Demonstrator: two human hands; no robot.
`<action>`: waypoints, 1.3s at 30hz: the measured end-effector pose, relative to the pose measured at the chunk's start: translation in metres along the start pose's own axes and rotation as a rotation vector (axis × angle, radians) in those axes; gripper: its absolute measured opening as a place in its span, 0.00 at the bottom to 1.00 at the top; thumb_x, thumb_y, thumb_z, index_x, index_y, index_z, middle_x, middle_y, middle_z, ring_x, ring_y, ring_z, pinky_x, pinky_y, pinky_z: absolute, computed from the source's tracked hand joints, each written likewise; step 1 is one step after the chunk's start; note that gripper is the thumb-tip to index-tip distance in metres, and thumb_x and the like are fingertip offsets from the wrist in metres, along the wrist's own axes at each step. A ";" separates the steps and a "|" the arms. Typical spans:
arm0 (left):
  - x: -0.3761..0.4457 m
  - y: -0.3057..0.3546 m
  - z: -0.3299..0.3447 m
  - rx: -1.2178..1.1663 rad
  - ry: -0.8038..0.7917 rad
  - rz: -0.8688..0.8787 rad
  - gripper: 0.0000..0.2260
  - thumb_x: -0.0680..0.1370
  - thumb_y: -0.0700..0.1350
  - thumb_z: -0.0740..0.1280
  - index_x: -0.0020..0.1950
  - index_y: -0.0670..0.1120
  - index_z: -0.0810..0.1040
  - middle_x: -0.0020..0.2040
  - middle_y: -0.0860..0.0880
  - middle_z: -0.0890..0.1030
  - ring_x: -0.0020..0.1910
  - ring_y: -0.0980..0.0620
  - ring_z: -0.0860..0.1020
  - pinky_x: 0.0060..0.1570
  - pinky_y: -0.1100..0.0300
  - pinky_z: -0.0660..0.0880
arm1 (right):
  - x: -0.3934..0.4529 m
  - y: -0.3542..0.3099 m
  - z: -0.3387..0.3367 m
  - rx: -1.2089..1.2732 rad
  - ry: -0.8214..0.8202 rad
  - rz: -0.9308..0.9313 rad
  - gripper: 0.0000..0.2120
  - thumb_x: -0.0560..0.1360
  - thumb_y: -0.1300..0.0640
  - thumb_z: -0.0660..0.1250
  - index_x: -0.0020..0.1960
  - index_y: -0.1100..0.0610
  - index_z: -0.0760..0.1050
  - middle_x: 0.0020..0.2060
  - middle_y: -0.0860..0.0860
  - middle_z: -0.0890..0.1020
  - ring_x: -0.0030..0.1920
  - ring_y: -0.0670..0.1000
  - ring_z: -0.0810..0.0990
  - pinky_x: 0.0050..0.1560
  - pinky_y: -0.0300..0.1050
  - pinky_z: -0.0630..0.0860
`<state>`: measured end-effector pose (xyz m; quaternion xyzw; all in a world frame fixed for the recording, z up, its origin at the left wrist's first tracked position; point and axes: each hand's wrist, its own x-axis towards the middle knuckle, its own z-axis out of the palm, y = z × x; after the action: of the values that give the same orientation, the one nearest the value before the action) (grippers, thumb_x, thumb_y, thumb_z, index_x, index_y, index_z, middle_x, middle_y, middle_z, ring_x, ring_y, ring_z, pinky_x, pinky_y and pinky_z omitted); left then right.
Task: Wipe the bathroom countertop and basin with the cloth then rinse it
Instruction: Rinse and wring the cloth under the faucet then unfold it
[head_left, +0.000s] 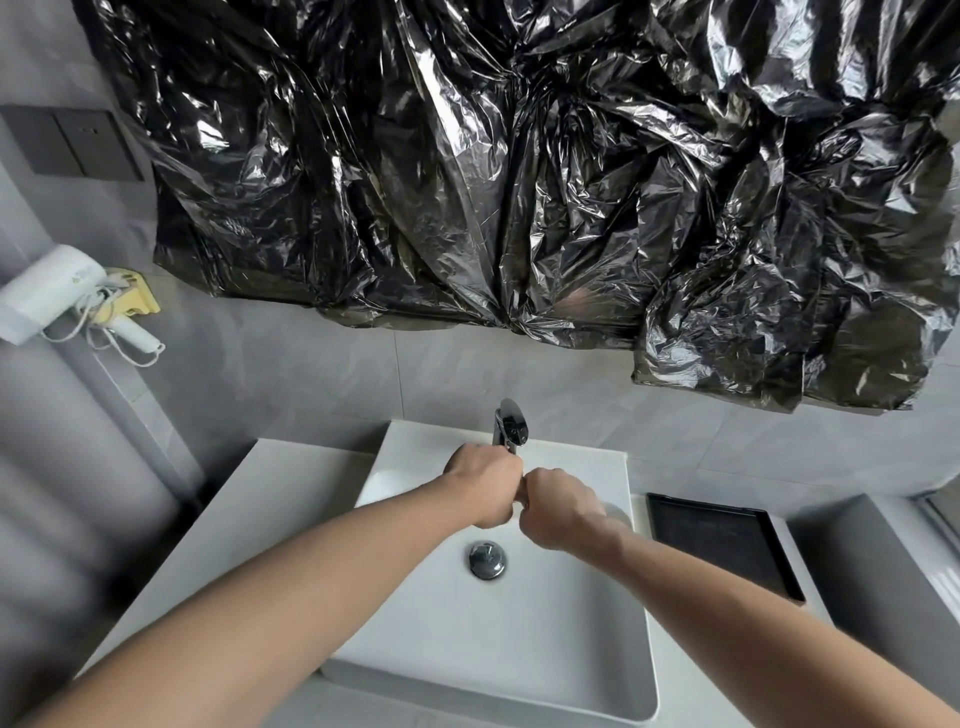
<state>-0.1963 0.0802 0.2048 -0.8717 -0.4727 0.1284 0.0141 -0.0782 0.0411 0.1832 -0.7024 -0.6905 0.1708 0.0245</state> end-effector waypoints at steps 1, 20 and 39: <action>0.000 0.003 0.001 -0.068 -0.046 -0.039 0.03 0.72 0.41 0.67 0.44 0.47 0.76 0.48 0.44 0.82 0.45 0.41 0.80 0.40 0.55 0.73 | -0.001 0.000 0.001 -0.068 0.040 -0.027 0.07 0.73 0.62 0.60 0.41 0.52 0.74 0.43 0.54 0.82 0.44 0.62 0.77 0.40 0.44 0.68; -0.037 -0.017 0.050 -0.234 0.443 0.327 0.32 0.73 0.44 0.67 0.75 0.54 0.59 0.73 0.54 0.64 0.62 0.50 0.72 0.56 0.53 0.75 | -0.004 0.029 -0.012 0.746 -0.405 0.156 0.18 0.71 0.62 0.73 0.34 0.52 0.64 0.29 0.50 0.65 0.27 0.48 0.59 0.29 0.42 0.54; -0.019 0.009 0.013 -0.013 0.029 0.005 0.05 0.72 0.40 0.69 0.43 0.48 0.76 0.47 0.45 0.83 0.43 0.42 0.80 0.40 0.55 0.70 | -0.015 -0.004 0.015 0.019 -0.075 0.002 0.10 0.72 0.64 0.62 0.35 0.54 0.67 0.32 0.49 0.74 0.41 0.59 0.75 0.40 0.45 0.70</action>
<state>-0.2017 0.0580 0.1945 -0.8747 -0.4710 0.1129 0.0149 -0.0863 0.0239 0.1729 -0.6960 -0.6886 0.2033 0.0050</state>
